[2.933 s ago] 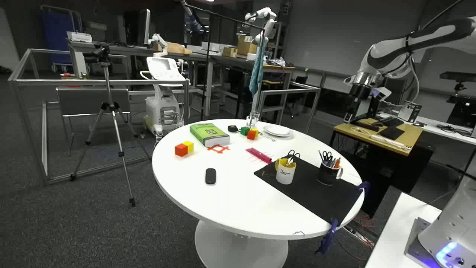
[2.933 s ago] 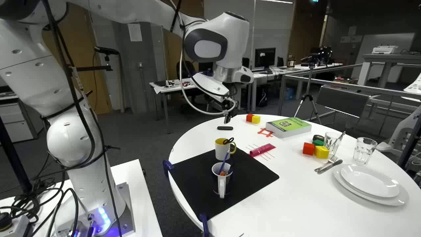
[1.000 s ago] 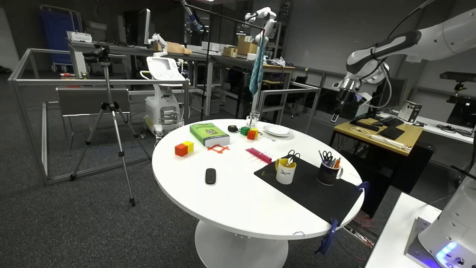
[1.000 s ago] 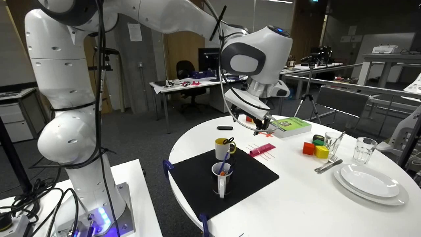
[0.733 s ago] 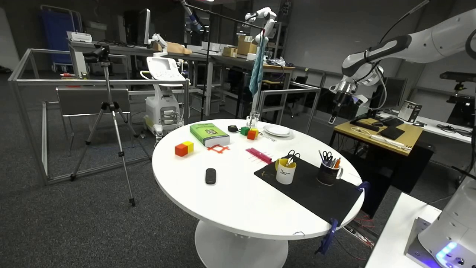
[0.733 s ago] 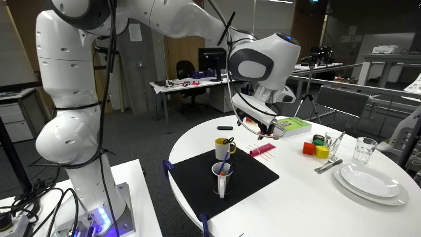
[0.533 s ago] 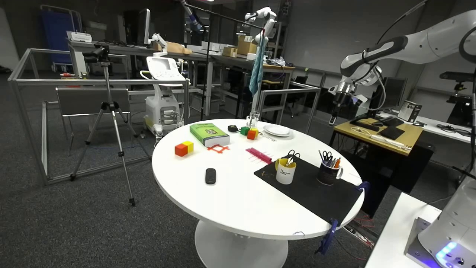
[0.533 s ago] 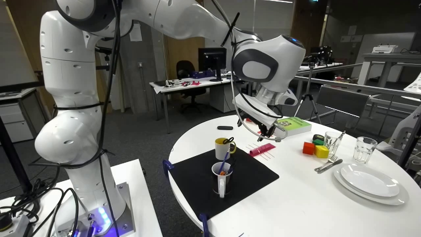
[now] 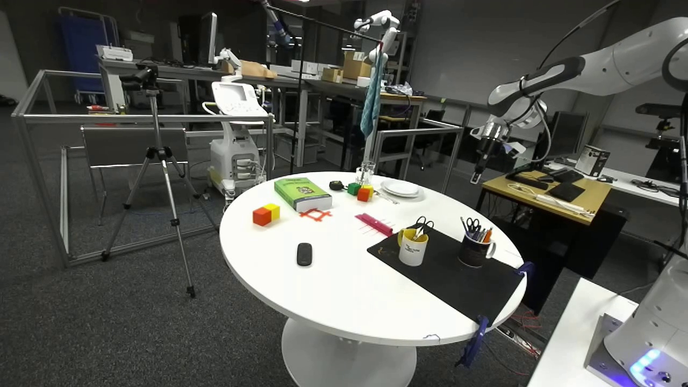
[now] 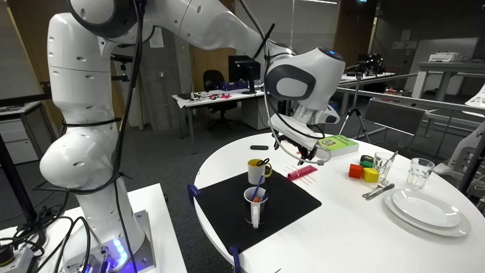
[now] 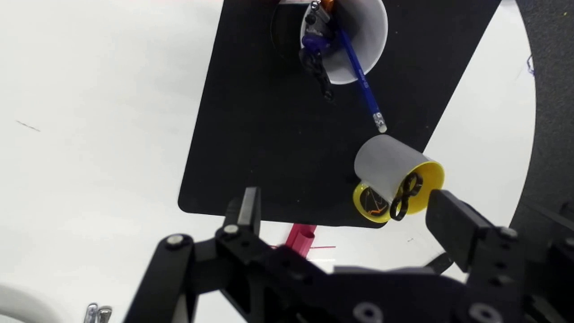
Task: Move the scissors from the right cup to the left cup
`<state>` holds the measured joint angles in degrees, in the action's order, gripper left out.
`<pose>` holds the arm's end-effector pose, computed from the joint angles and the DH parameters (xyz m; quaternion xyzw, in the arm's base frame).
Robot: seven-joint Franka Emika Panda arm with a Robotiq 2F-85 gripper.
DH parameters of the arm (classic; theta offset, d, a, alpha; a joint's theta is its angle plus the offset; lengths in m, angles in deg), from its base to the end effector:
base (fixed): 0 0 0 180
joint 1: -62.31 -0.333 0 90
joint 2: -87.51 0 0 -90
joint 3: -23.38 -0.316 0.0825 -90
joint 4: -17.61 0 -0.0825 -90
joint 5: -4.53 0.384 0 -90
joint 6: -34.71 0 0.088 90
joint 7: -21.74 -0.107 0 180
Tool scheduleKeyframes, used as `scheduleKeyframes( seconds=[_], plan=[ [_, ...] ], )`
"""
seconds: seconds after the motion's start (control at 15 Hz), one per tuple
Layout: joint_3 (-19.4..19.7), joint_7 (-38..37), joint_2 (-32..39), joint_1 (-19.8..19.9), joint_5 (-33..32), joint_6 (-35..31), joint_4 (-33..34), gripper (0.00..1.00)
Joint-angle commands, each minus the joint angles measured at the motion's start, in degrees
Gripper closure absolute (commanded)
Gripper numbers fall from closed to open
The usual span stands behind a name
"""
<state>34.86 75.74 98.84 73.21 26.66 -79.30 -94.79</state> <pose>0.5457 -0.1956 0.3668 -0.9693 -0.1788 -0.0294 0.1664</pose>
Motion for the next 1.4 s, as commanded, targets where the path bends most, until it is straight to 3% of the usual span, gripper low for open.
scheduleKeyframes(
  seconds=[0.0, 0.53, 1.33],
  plan=[
    [-2.09, 5.35, -0.60, 1.19, -2.35, -3.64, -3.17, 0.00],
    [-3.29, 17.84, -1.07, 1.19, -5.61, -4.82, -7.60, 0.00],
    [-3.63, 19.03, -0.11, 1.25, -4.78, -3.55, -7.12, 0.00]
  ],
)
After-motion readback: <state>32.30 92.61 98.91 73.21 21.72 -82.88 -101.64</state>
